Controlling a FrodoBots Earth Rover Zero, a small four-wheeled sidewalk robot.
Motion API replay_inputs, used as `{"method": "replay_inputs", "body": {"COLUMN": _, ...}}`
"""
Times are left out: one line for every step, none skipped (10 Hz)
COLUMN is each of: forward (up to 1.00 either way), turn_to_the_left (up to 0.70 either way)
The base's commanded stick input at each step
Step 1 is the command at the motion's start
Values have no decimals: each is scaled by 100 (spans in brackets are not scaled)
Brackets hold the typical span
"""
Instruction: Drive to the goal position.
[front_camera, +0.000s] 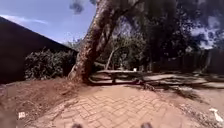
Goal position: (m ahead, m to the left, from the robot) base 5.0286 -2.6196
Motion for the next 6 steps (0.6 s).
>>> {"method": "replay_inputs", "body": {"forward": 70, "turn_to_the_left": 0}}
{"method": "replay_inputs", "body": {"forward": 70, "turn_to_the_left": 0}}
{"method": "replay_inputs", "body": {"forward": 70, "turn_to_the_left": 0}}
{"method": "replay_inputs", "body": {"forward": 70, "turn_to_the_left": 0}}
{"method": "replay_inputs", "body": {"forward": 70, "turn_to_the_left": 0}}
{"method": "replay_inputs", "body": {"forward": 70, "turn_to_the_left": -8}}
